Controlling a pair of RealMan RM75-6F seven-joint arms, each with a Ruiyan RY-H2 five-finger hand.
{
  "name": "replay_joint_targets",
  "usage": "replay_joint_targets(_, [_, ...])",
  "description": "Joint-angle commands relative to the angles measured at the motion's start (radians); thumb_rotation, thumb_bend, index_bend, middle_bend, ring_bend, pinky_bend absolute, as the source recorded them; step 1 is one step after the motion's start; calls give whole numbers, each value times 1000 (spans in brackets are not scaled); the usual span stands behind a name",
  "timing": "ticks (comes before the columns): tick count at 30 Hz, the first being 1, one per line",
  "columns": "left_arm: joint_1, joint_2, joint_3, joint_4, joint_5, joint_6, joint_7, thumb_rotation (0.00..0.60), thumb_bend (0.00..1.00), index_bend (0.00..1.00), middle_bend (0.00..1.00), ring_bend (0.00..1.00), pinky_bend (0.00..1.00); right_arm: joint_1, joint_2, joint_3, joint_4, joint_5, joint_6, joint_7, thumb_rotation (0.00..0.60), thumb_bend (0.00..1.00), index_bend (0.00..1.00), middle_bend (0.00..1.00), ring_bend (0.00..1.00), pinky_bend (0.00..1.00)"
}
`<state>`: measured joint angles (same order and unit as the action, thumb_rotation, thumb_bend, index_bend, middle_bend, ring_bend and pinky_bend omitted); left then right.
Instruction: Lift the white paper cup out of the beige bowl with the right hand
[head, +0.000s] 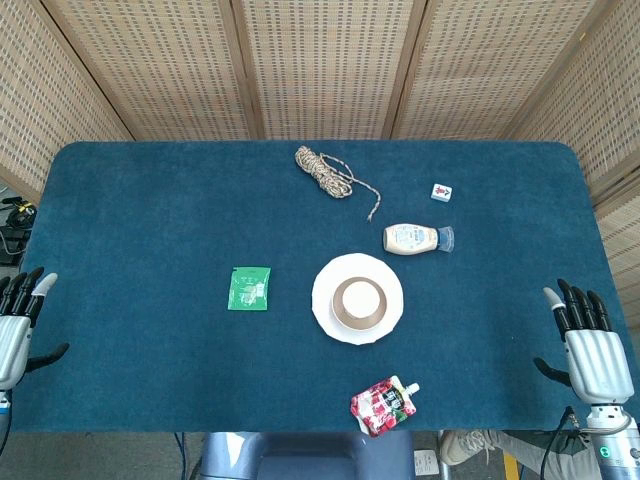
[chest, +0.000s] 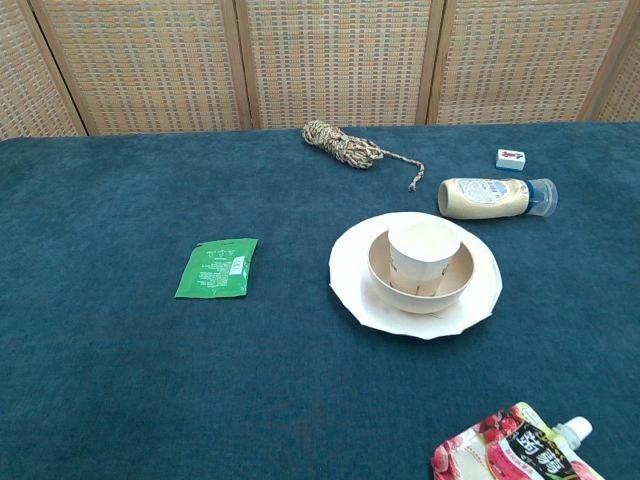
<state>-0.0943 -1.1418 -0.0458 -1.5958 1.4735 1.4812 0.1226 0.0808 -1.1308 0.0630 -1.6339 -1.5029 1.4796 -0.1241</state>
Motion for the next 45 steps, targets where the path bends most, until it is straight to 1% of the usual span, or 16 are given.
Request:
replay_joint_targets(1, [-1, 0, 0, 0, -3, -3, 1, 600, 0, 0, 0, 0, 0, 1, -1, -1, 1, 0, -2, 0, 600, 147, 0, 0, 0, 0])
replay_joint_targets(15, [4, 10, -2, -7, -2, 5, -15, 600, 0, 0, 0, 0, 0, 5, 5, -12, -23, -21, -10, 20, 600, 146, 11, 0, 0, 0])
replay_joint_targets(18, [4, 14, -4, -7, -5, 4, -26, 600, 0, 0, 0, 0, 0, 19, 8, -10, -52, -30, -25, 33, 600, 147, 85, 0, 0, 0])
replay_joint_targets(21, [4, 16, -2, -9, -2, 3, -31, 600, 0, 0, 0, 0, 0, 59, 12, 12, -100, -47, -55, 41, 600, 146, 190, 0, 0, 0])
replay_joint_targets(24, [4, 18, 0, -12, 4, 6, -32, 600, 0, 0, 0, 0, 0, 116, 12, 39, -161, -31, -128, 34, 600, 147, 225, 0, 0, 0])
replay_joint_targets(27, [5, 19, 1, -14, 8, 8, -36, 600, 0, 0, 0, 0, 0, 196, -6, 77, -218, 26, -239, -8, 600, 160, 239, 0, 0, 1])
replay_joint_targets(29, [5, 20, 2, -13, 8, 5, -38, 600, 0, 0, 0, 0, 0, 244, -32, 105, -235, 75, -298, -46, 600, 181, 248, 0, 0, 5])
replay_joint_targets(34, [1, 22, 3, -10, 4, -7, -50, 600, 0, 0, 0, 0, 0, 355, -111, 167, -253, 218, -406, -166, 600, 228, 252, 0, 0, 9])
replay_joint_targets(39, [-3, 24, 0, -3, -6, -20, -67, 600, 0, 0, 0, 0, 0, 445, -197, 201, -247, 363, -463, -276, 600, 254, 239, 0, 0, 9])
replay_joint_targets(45, [-10, 25, 0, 6, -13, -38, -84, 600, 0, 0, 0, 0, 0, 527, -276, 212, -228, 509, -473, -398, 600, 294, 232, 0, 0, 9])
